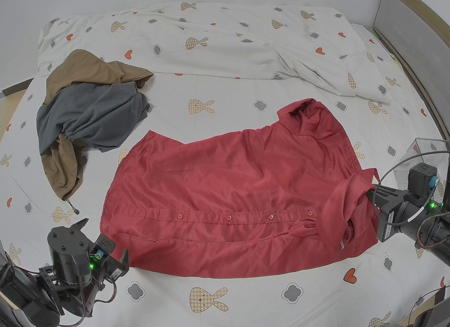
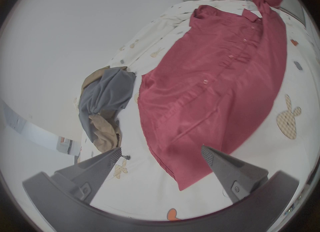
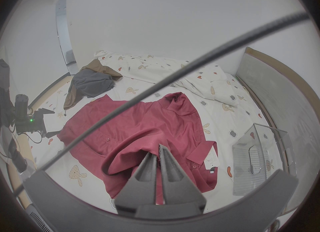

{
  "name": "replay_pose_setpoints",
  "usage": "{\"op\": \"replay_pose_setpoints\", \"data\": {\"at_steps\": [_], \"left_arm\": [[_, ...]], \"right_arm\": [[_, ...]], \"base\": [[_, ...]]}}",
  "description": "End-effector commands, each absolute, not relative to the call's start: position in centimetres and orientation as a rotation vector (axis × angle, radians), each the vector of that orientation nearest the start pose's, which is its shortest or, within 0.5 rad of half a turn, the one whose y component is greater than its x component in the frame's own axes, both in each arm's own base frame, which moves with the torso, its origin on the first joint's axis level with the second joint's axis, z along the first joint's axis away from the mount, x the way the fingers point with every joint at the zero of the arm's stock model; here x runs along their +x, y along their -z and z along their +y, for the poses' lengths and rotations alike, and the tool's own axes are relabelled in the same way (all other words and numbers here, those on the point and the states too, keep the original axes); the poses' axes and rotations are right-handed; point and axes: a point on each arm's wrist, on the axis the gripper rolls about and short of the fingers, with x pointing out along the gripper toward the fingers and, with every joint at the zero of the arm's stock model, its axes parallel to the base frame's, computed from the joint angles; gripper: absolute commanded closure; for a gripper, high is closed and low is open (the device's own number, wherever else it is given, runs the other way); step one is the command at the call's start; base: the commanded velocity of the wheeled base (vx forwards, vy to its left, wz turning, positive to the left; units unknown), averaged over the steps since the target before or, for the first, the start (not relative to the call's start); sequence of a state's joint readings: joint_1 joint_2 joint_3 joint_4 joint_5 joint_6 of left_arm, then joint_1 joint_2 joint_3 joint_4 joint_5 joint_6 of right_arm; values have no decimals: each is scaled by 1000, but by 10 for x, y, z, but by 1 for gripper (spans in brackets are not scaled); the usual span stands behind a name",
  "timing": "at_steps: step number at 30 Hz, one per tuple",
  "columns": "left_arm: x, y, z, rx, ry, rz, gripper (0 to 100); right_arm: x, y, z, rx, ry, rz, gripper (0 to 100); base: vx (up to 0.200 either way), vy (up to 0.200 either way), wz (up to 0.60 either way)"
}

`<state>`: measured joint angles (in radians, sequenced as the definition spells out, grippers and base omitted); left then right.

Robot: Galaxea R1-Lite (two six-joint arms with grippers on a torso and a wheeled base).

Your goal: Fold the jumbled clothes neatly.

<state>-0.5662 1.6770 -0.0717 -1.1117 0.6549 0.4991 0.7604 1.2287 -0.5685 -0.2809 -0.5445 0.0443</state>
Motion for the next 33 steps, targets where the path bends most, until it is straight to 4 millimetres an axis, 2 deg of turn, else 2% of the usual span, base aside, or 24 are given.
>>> {"op": "replay_pose_setpoints", "data": {"at_steps": [1, 6, 10, 13, 18, 20, 26, 33], "left_arm": [[174, -76, -87, 758, -15, 419, 0], [167, -81, -96, 737, 27, 353, 0], [159, -73, -103, 773, 86, 373, 0], [166, -63, -105, 797, 87, 414, 0], [176, -58, -105, 794, 67, 423, 0], [178, -59, -107, 783, 93, 411, 0], [185, -61, -107, 764, 213, 390, 0], [205, -67, -106, 745, 286, 343, 0]], "right_arm": [[136, -198, 113, -188, -207, 307, 100], [136, -198, 113, -188, -207, 308, 100], [135, -198, 113, -189, -210, 308, 100], [132, -194, 111, -194, -211, 314, 100], [115, -192, 98, -178, -269, 298, 100], [98, -190, 87, -171, -355, 303, 100], [74, -185, 66, -184, -488, 395, 100], [72, -185, 68, -188, -518, 405, 100]], "base": [[0, 0, 0], [0, 0, 0], [0, 0, 0], [0, 0, 0], [0, 0, 0], [0, 0, 0], [0, 0, 0], [0, 0, 0]]}}
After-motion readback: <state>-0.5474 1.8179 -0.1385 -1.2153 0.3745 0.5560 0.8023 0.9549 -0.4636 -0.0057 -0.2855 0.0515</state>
